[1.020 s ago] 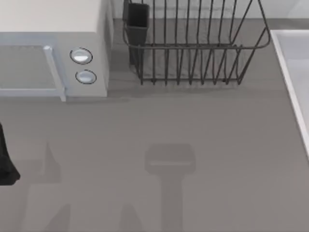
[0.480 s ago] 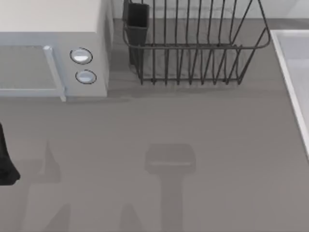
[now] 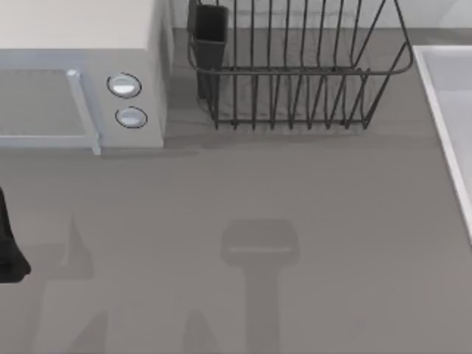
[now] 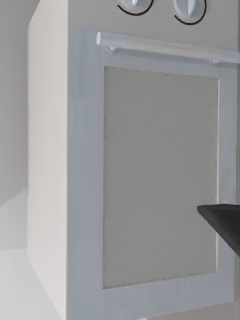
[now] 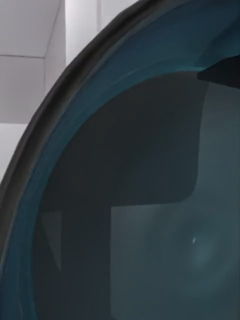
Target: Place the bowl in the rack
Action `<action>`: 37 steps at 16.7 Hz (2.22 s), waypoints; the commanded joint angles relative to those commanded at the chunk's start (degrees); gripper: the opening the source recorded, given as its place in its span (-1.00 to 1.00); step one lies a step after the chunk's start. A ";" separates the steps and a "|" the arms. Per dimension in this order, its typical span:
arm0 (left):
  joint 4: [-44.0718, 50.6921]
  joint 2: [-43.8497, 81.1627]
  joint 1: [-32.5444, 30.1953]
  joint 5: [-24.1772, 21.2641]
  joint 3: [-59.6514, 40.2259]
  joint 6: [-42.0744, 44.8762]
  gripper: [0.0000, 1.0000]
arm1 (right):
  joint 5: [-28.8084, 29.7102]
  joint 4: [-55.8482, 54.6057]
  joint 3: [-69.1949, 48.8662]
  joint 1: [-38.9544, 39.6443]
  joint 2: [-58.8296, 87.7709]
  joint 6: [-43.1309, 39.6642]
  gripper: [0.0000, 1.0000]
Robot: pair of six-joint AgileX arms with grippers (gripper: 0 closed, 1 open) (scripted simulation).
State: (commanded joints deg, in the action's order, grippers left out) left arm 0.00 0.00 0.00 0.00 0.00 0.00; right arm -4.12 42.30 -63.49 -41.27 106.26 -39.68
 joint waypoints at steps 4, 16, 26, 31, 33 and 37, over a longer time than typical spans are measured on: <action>0.00 0.00 0.00 0.00 0.00 0.00 1.00 | 0.01 -0.01 0.08 -0.10 -0.16 0.03 -1.00; 0.00 0.00 0.00 0.00 0.00 0.00 1.00 | 0.00 31.77 -27.69 -0.75 -2.09 -0.75 -1.00; 0.00 0.00 0.00 0.00 0.00 0.00 1.00 | -0.07 45.44 -40.60 -0.47 -4.71 -0.46 -1.00; 0.00 0.00 0.00 0.00 0.00 0.00 1.00 | 4.07 39.71 -40.17 5.03 -6.13 2.67 -1.00; 0.00 0.00 0.00 0.00 0.00 0.00 1.00 | 7.90 33.92 -39.45 10.84 -7.42 5.66 -1.00; 0.00 0.00 0.00 0.00 0.00 0.00 1.00 | 17.78 18.52 -36.15 27.91 -10.39 14.02 -1.00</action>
State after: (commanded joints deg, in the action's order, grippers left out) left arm 0.00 0.00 0.00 0.00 0.00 0.00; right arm 13.66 60.82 -99.64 -13.35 95.87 -25.66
